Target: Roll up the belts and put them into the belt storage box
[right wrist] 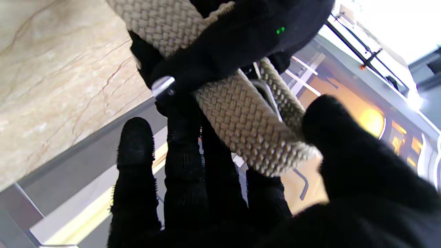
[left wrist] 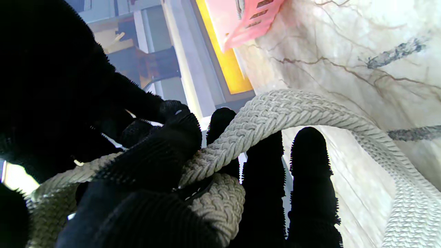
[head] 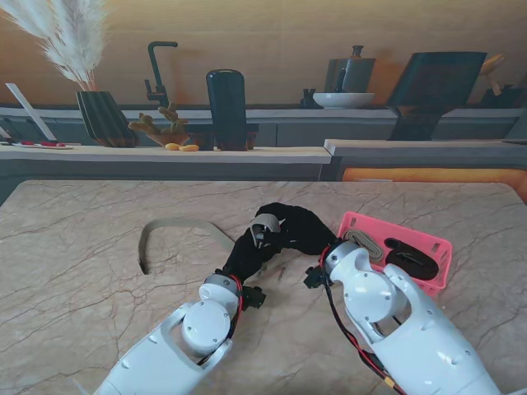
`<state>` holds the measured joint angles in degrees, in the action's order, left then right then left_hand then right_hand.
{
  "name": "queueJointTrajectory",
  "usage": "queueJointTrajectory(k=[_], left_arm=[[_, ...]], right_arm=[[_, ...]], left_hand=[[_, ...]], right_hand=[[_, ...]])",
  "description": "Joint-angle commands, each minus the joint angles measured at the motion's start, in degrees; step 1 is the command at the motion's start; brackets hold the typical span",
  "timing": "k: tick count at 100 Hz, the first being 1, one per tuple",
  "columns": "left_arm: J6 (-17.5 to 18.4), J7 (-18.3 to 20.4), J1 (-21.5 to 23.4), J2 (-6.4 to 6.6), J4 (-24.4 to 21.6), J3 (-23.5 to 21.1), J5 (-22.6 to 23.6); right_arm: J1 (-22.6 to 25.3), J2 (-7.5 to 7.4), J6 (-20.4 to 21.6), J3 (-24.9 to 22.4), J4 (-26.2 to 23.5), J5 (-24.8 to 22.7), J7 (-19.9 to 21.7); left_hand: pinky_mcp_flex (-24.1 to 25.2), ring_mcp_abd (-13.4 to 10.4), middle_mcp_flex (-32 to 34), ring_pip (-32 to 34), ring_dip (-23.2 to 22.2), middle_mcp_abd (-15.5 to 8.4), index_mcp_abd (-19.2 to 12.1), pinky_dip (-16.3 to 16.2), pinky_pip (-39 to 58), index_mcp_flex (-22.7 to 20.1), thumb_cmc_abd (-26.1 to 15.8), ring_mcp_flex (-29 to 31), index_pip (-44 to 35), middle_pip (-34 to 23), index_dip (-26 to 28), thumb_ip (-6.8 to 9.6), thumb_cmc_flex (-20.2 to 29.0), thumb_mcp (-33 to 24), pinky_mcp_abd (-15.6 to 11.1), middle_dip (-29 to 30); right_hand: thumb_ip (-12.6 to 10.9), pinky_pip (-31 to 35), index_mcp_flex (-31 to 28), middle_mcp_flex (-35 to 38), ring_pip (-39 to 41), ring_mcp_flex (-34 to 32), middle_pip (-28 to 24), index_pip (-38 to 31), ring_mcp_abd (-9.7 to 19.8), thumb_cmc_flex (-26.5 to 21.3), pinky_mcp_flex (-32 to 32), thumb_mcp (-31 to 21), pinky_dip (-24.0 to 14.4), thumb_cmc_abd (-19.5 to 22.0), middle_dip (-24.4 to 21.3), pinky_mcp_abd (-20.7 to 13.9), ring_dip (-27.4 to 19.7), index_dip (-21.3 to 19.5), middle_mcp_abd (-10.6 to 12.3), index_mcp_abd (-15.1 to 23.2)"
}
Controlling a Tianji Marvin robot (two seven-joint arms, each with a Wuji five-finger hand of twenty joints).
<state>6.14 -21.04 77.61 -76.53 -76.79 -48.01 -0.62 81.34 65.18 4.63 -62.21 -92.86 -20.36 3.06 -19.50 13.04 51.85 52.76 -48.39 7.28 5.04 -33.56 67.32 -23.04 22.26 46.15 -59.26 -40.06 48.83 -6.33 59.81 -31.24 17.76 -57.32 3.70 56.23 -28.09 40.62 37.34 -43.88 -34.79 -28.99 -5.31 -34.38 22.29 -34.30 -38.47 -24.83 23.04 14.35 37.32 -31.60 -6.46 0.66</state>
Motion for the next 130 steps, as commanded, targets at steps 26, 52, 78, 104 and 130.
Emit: queueJointTrajectory(k=[26,52,78,104,130], left_arm=[[0.58,0.84,1.0,0.39,-2.73,-1.34,-2.64],[1.24,0.84,0.75,0.42,-2.37,-1.25,-2.14],[0.21,-1.72,-0.16,0.05,-1.13,-0.2,2.6],[-0.54,-0.77,0.3,0.08,-2.09,-0.9,-0.31],[-1.38,4.45,1.42,1.1,-4.47,-2.67,-7.12]], right_arm=[[1.22,0.61,-2.07,-1.5,0.58,11.32,0.56],[0.95,1.73,-0.58,0.44,2.2,10.75,-4.1],[0.64,2.93,-0.08,2.79,3.1,8.09,-9.43],[1.33,1.23,0.92,2.04,1.94,3.32,-5.83],[3.14,-2.07,8.43,-4.67,-0.35,-4.85,1.73]], left_hand=[[-1.48,-0.57,2.55,-2.16,0.77,-2.89,-6.7,0.14,0.6,-0.17,3.08,1.83,-2.38,6.63,3.68,-0.75,3.5,-13.51,-0.02,-0.64],[-2.33,-1.44,0.61,-1.9,0.99,-1.88,-5.65,-1.49,1.54,4.22,5.01,1.7,-2.01,8.84,1.78,0.46,-9.6,-11.11,-0.34,0.29],[-5.86,-3.04,-0.88,-3.81,3.75,-1.77,-2.67,0.08,1.04,4.2,10.57,3.67,0.64,6.13,0.79,0.02,-9.72,-8.28,-0.83,6.56],[-7.57,-2.29,1.27,-1.08,2.55,1.33,-1.47,0.13,2.71,2.16,-3.11,5.95,0.18,8.87,-8.47,0.39,7.17,0.21,0.89,11.04],[-8.03,-5.38,1.32,8.09,-7.69,-0.49,-3.54,-8.51,5.32,-2.26,0.95,8.02,1.85,-1.56,0.37,4.37,6.5,-18.24,1.06,1.09]], right_hand=[[5.51,2.42,-10.26,17.76,7.12,-15.91,-0.8,-20.94,-1.18,-15.16,9.98,-14.44,-1.26,-3.7,0.54,-2.39,3.1,10.67,-2.02,6.28],[6.61,3.31,-14.46,24.14,3.81,-22.81,1.51,-24.0,-0.09,-14.36,14.65,-17.54,0.9,-7.93,-1.21,-4.02,1.55,13.74,-1.46,6.56],[6.54,4.76,-16.06,26.5,1.38,-27.69,0.84,-23.72,0.18,-13.3,18.46,-19.45,1.81,-8.71,-3.6,-4.45,-0.11,17.42,-4.27,0.54],[3.32,1.04,-8.65,13.82,-3.71,-18.79,0.86,-12.37,-0.3,-8.29,13.13,-14.1,1.84,-7.6,-3.11,-3.18,0.11,9.93,-3.78,1.37],[0.42,-6.63,8.45,-10.7,-6.44,2.95,8.97,2.77,-0.85,8.16,-0.61,-7.5,-3.26,-9.86,-2.83,-3.04,-0.31,0.52,-2.87,3.41]])
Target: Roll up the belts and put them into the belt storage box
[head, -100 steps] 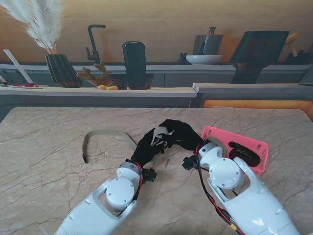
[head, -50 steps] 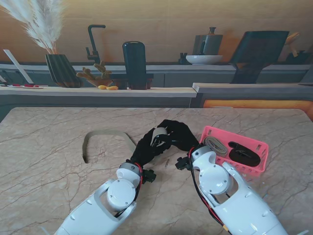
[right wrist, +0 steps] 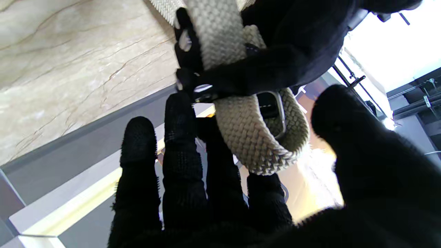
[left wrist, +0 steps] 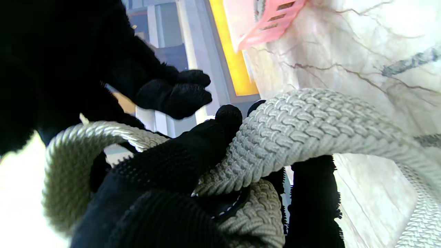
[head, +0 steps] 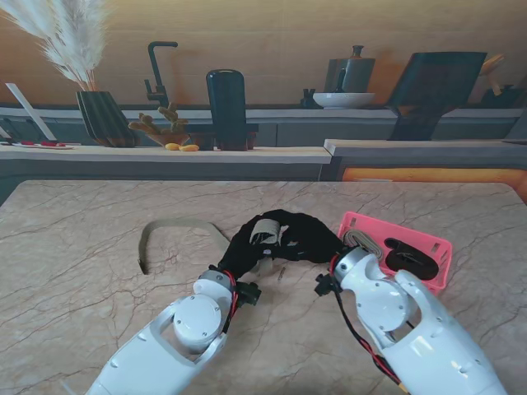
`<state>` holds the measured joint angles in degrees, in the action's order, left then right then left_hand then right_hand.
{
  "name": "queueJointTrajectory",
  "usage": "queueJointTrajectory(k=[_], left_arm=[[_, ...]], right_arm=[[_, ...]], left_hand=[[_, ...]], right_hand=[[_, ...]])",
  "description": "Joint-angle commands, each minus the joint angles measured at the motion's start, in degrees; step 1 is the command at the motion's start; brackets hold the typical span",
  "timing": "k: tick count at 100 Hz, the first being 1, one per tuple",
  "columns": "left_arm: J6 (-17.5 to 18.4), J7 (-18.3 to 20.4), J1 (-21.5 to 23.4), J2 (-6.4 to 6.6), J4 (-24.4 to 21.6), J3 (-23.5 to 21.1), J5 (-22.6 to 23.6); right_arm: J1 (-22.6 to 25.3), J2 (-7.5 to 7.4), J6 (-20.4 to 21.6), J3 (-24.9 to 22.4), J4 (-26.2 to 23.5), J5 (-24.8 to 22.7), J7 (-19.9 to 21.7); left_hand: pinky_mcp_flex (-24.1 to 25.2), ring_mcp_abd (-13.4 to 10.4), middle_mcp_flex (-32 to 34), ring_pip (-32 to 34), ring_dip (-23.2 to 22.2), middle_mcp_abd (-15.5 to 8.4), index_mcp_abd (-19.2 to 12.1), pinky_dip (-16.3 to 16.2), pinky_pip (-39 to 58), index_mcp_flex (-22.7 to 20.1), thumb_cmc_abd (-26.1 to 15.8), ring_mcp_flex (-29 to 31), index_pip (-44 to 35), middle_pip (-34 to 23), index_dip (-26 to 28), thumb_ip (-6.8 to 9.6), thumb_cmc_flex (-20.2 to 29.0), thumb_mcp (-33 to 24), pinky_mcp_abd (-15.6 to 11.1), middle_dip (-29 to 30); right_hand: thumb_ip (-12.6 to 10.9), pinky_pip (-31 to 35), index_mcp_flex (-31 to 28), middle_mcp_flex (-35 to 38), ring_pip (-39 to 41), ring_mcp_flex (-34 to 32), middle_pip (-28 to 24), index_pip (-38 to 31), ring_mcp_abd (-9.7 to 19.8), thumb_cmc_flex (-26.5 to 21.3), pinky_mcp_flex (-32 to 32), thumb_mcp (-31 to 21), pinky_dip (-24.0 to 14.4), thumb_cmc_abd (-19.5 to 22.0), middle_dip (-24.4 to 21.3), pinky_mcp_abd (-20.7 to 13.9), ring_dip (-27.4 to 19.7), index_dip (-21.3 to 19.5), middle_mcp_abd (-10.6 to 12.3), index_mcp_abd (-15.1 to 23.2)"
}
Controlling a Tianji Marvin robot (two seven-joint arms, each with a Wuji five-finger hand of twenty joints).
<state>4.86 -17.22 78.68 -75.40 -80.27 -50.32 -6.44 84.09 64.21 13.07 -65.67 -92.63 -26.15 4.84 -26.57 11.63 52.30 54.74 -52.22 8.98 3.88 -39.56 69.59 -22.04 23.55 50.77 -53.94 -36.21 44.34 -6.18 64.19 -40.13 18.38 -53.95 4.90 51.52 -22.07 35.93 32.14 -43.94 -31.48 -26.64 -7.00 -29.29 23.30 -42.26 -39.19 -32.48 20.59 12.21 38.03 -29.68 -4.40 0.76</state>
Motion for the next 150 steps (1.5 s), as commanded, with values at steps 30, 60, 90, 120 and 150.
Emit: queueJointTrajectory(k=[30,60,90,120,150], left_arm=[[0.88,11.27,0.38,1.84,-1.66,-1.48,-10.48],[-1.11,25.82,-1.29,4.64,-1.35,-1.77,-16.33],[-1.74,30.15,-1.93,5.57,-1.35,-1.77,-17.17],[-1.91,35.15,-2.75,6.5,-1.16,-1.77,-18.59],[-2.62,34.48,-2.24,5.99,-1.17,-2.41,-20.61]], right_arm=[[-0.76,-2.29,2.53,-4.72,0.66,10.18,8.59],[-4.35,-4.23,1.86,-4.93,2.29,17.54,20.27],[-6.99,-4.48,2.59,-1.83,4.28,18.77,22.15],[-10.76,-4.66,3.5,1.88,7.26,19.52,24.05],[-11.7,-3.62,6.54,4.41,9.84,17.88,18.94]], left_hand=[[-1.08,-3.99,2.35,8.17,-10.9,-2.91,-3.73,-5.32,3.82,-3.13,11.03,4.63,-2.7,-3.48,7.92,2.38,-3.52,-24.23,0.3,-7.73],[-0.19,-4.36,1.65,6.56,-13.31,-3.52,-4.11,-5.22,2.91,-1.49,13.31,3.63,-2.52,-0.16,10.57,2.74,-5.97,-26.57,-0.65,-11.46],[0.0,-5.03,-1.96,3.95,-14.29,-4.65,-5.28,-2.65,0.91,0.48,5.04,2.71,-4.7,-3.14,19.24,10.25,-1.95,-20.65,0.43,-8.58],[0.28,-6.04,-8.35,-2.27,-16.0,-4.39,-3.59,-0.31,-2.79,5.12,5.14,0.64,0.3,-0.53,14.79,2.56,3.35,-19.66,-0.09,-4.84],[0.32,-5.96,-8.8,-4.18,-17.0,-4.04,-2.58,-0.5,-3.5,5.54,3.83,0.77,1.22,-0.08,13.33,1.87,3.99,-17.94,-0.47,-4.19]], right_hand=[[-0.37,-5.77,10.3,-8.73,-6.12,2.26,8.68,-5.54,1.89,-7.76,0.38,-1.78,-4.17,-1.95,-0.68,-2.04,-3.87,-2.48,-3.24,20.39],[-0.78,-7.39,15.63,-10.76,-6.85,2.7,9.15,-7.61,3.15,-9.96,0.73,-8.4,-4.36,-6.74,-1.04,-3.39,-3.52,0.24,-3.13,18.85],[0.39,-5.12,1.61,-2.33,-4.43,-2.18,7.05,-8.51,4.64,-10.04,4.79,-8.1,-4.5,-4.89,-0.68,-4.5,-2.39,0.11,-1.32,11.44],[0.5,-4.0,-9.62,7.53,-2.59,-2.58,6.46,-10.71,5.29,-10.96,3.44,-7.92,-5.65,-3.18,-0.01,-2.83,-0.78,-0.98,2.61,14.06],[6.14,-2.37,-22.77,24.02,5.9,-5.35,2.77,-29.72,6.87,-15.72,4.06,-6.35,-6.79,-8.04,6.82,-1.61,4.14,7.63,4.63,21.63]])
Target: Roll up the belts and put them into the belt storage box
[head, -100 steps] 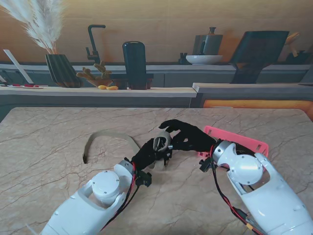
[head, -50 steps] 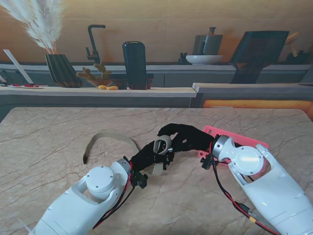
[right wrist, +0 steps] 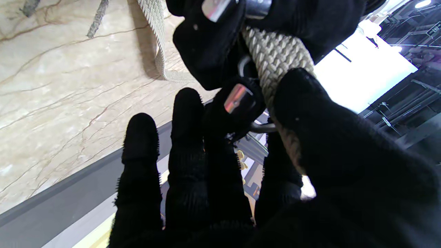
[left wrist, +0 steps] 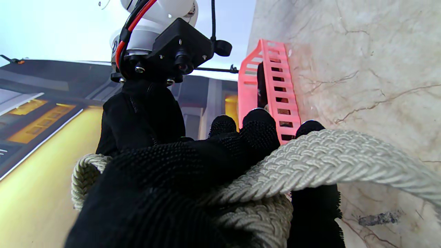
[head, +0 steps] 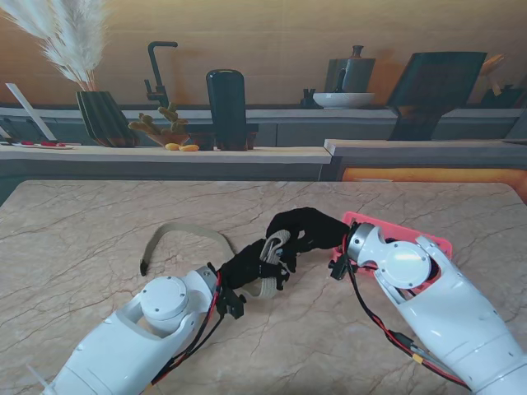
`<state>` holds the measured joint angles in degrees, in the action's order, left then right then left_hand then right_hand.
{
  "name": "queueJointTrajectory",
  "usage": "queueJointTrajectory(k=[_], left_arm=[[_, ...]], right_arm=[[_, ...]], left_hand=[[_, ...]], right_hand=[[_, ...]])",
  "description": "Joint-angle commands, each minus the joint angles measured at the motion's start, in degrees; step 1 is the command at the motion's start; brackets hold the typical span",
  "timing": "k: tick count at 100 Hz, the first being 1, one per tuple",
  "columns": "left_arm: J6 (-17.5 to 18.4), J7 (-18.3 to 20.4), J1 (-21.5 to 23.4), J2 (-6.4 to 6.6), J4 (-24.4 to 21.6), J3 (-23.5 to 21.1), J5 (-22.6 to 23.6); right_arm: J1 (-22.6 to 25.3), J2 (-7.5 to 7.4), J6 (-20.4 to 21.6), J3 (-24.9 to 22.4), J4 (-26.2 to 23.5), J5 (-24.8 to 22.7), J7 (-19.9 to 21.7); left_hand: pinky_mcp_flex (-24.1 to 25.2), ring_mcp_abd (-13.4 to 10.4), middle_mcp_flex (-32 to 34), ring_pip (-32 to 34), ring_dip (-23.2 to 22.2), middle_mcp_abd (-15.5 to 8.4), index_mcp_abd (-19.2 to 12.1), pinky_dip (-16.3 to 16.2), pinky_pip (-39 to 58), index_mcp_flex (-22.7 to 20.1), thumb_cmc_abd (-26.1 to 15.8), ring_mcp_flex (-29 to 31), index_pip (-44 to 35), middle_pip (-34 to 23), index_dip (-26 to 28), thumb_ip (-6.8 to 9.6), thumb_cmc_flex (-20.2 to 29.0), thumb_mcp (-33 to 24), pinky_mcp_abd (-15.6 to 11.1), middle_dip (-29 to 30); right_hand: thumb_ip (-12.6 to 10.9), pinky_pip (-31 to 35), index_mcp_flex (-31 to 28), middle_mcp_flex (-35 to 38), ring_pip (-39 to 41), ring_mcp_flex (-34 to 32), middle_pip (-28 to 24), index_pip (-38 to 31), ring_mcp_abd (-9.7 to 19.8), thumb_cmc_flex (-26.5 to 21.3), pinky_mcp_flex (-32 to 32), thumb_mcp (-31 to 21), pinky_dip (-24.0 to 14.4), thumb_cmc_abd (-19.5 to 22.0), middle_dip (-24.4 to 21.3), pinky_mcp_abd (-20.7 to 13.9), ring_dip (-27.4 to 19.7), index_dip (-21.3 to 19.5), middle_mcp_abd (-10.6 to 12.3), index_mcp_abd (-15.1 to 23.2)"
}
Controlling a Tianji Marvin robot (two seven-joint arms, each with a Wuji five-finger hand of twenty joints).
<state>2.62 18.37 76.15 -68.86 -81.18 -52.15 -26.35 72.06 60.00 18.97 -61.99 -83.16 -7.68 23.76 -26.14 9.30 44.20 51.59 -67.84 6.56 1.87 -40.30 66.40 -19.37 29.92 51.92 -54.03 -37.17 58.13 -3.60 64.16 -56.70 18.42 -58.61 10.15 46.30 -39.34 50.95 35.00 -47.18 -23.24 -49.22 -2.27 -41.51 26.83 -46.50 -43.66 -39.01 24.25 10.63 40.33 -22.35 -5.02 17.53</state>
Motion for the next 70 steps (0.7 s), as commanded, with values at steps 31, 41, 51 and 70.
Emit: queueJointTrajectory(k=[31,41,51,70], left_arm=[[-0.91,-6.07,1.05,-1.38,-0.24,-1.17,0.78],[-1.37,-9.12,1.2,-1.55,-0.36,-1.28,4.16],[-2.51,-11.81,1.2,-1.62,-0.49,-1.45,8.15],[-2.43,-15.77,1.8,-1.48,-0.94,-2.2,14.65]], right_arm=[[1.64,1.17,-2.56,0.05,-0.8,-0.7,-1.65],[2.41,1.4,-4.88,-1.17,-1.74,1.11,-1.45],[3.49,1.93,-7.54,-2.23,-2.73,3.47,-2.1],[6.14,3.43,-15.47,-4.34,-5.7,7.25,-5.82]], left_hand=[[3.58,1.53,1.42,-11.91,3.42,0.78,0.3,-2.54,-6.85,1.59,0.22,-3.01,10.78,15.88,-11.62,-0.2,-5.85,6.52,-2.58,-1.42],[6.76,1.62,-4.99,-14.52,16.25,1.39,1.25,2.37,-11.1,1.72,-4.47,-8.45,16.02,11.67,-18.37,1.81,-13.59,13.05,-1.48,11.9],[9.79,2.74,-8.57,-17.5,21.15,1.77,2.15,5.15,-13.74,2.61,-3.22,-11.8,18.61,10.75,-20.77,1.55,-18.8,20.21,-0.52,22.49],[12.78,4.12,-10.89,-20.07,24.52,2.51,2.31,7.39,-15.37,2.11,-0.79,-14.99,24.46,13.93,-25.55,0.52,-21.92,22.48,0.96,26.37]], right_hand=[[0.46,6.6,-9.97,17.99,5.2,-9.82,-5.51,-10.77,0.03,-3.82,2.77,-7.54,-1.98,-1.27,-0.3,-1.92,3.08,0.43,2.52,-0.74],[-0.98,7.79,-9.65,19.73,3.65,-12.35,-5.21,-10.41,-0.17,-3.81,3.91,-7.35,-2.19,-1.36,-2.04,-3.02,1.5,-0.86,2.12,-1.28],[-2.69,9.36,-10.39,20.99,4.59,-14.12,-6.14,-10.38,-0.62,-3.7,4.98,-7.58,-2.49,-2.82,-2.87,-1.97,1.58,-0.42,1.48,-2.19],[-4.06,13.03,-12.15,22.12,8.63,-16.25,-9.89,-10.85,-3.0,-3.76,6.7,-11.04,-2.1,-6.9,-4.16,-0.18,2.0,1.6,-1.23,-5.72]])
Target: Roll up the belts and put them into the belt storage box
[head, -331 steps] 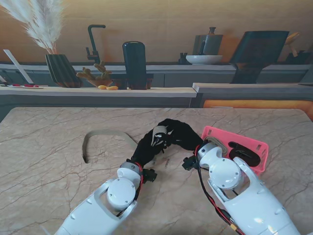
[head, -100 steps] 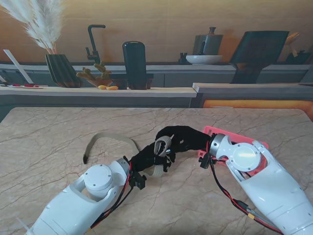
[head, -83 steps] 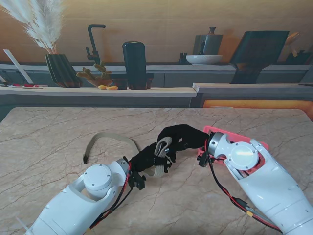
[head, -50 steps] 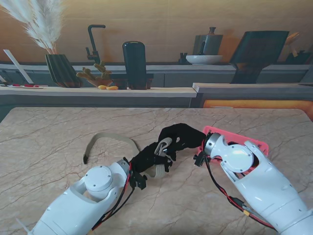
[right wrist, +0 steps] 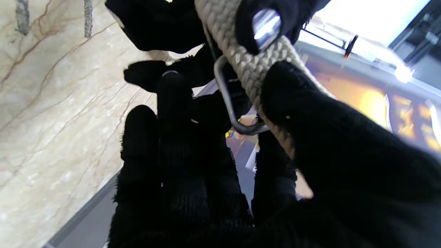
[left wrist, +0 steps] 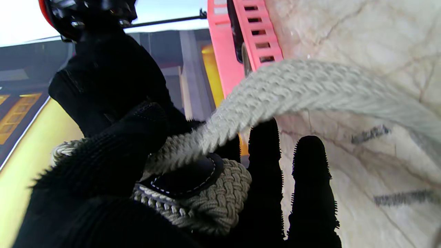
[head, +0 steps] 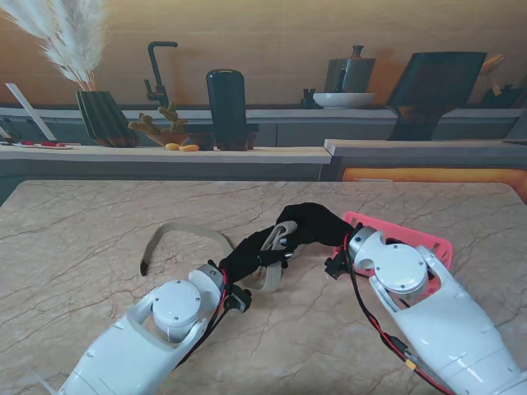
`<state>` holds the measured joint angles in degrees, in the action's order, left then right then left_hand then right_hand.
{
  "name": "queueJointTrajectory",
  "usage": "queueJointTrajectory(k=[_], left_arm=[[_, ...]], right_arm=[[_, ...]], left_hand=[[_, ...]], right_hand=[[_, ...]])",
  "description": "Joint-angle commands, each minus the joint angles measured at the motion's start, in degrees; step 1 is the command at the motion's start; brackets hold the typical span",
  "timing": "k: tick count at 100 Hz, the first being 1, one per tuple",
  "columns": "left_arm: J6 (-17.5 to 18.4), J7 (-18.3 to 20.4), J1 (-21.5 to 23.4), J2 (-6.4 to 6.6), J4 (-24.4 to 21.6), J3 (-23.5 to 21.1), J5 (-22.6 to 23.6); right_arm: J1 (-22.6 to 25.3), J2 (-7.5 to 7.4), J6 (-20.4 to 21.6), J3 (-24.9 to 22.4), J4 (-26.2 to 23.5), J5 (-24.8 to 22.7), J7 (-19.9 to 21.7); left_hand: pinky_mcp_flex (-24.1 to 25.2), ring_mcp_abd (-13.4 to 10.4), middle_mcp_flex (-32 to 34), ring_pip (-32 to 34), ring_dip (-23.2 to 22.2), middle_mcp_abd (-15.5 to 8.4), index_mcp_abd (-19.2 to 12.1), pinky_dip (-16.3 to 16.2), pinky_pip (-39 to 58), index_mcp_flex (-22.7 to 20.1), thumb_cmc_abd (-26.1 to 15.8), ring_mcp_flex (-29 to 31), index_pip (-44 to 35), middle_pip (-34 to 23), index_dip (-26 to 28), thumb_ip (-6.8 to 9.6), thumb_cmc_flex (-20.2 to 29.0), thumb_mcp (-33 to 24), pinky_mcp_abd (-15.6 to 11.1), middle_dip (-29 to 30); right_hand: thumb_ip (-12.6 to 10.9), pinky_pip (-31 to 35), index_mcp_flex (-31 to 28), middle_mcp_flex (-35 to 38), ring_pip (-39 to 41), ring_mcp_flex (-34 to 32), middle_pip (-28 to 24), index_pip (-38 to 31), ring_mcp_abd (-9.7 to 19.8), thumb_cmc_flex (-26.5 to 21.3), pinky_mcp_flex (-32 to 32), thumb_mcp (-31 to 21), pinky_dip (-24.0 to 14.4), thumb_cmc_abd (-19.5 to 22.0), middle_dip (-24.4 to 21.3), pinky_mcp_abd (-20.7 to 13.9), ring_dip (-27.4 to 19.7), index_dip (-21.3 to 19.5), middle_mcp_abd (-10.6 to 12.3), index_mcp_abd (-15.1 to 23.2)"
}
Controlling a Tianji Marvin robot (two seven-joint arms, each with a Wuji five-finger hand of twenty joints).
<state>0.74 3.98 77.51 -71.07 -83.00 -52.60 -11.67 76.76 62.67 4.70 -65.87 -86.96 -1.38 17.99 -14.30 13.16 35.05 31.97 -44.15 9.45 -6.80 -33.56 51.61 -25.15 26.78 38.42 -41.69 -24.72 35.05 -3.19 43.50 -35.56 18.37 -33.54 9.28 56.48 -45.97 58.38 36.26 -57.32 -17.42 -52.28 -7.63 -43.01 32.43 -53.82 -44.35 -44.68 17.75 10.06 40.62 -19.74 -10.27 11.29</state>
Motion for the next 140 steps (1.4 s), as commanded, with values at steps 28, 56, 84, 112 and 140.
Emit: queueJointTrajectory(k=[28,56,84,112,140], left_arm=[[1.91,-7.85,3.02,1.26,-1.34,-3.36,11.15],[4.66,-11.22,3.95,0.33,-1.29,-2.11,10.62],[6.87,-14.12,3.11,-0.54,-0.28,-0.29,11.92],[8.59,-14.83,2.7,-0.27,0.11,0.95,15.84],[7.45,-16.36,2.95,-1.34,-0.16,1.18,11.9]], right_arm=[[4.57,2.63,-12.37,-3.13,-6.51,6.43,-5.01],[5.15,4.75,-16.57,-2.49,-7.27,7.75,-12.49],[3.88,5.76,-18.98,-0.85,-5.72,8.44,-15.01],[2.81,7.71,-20.86,0.95,-4.43,9.6,-20.82],[3.03,7.65,-21.34,1.2,-4.52,9.34,-20.68]], left_hand=[[3.8,0.56,-3.08,-3.99,4.33,-0.6,9.52,1.11,-2.08,6.38,-1.65,-5.2,13.97,4.27,-4.66,-0.18,-1.11,3.7,1.54,4.83],[0.21,1.23,9.82,1.1,5.3,-0.28,7.78,-0.08,3.73,-5.7,-4.58,2.27,6.64,-0.25,-0.22,-2.99,5.11,8.45,1.85,4.56],[-0.18,1.21,9.92,1.56,7.14,-0.15,8.31,1.01,6.05,-5.76,-5.07,2.18,6.79,1.26,-2.04,-2.53,3.17,8.97,1.29,7.54],[-2.52,0.58,13.47,4.11,7.51,-0.06,7.61,2.03,8.27,-7.51,-3.64,5.83,1.72,-1.5,-2.62,-3.62,12.4,11.66,0.9,7.51],[-9.03,1.32,23.58,14.88,4.16,2.16,11.48,1.31,14.88,-13.14,-6.58,14.48,-9.26,-7.4,-4.31,-3.61,18.58,6.39,1.87,-1.3]], right_hand=[[-4.7,5.81,-5.17,12.72,11.72,-5.38,-20.31,-7.99,0.29,-3.02,1.39,-5.79,0.1,-2.04,3.35,1.68,2.53,-2.14,1.45,-1.64],[-4.76,6.8,-5.24,12.66,12.31,-6.06,-21.44,-8.07,0.17,-2.99,2.39,-6.37,0.72,-2.36,3.19,2.11,2.21,-2.54,1.03,-2.46],[-4.68,7.24,-4.89,12.34,12.26,-6.19,-22.06,-8.0,0.34,-2.63,2.68,-6.54,1.48,-1.96,2.88,2.04,1.69,-2.61,1.29,-2.39],[-4.81,7.72,-4.1,11.83,12.37,-6.37,-22.92,-8.36,0.53,-2.44,3.07,-7.03,2.22,-1.62,2.94,2.07,1.29,-3.25,1.2,-2.34],[-5.02,7.03,-2.04,9.66,11.28,-4.78,-22.89,-7.97,0.76,-2.6,2.07,-4.21,4.05,1.89,2.82,2.4,0.46,-3.58,1.27,-2.36]])
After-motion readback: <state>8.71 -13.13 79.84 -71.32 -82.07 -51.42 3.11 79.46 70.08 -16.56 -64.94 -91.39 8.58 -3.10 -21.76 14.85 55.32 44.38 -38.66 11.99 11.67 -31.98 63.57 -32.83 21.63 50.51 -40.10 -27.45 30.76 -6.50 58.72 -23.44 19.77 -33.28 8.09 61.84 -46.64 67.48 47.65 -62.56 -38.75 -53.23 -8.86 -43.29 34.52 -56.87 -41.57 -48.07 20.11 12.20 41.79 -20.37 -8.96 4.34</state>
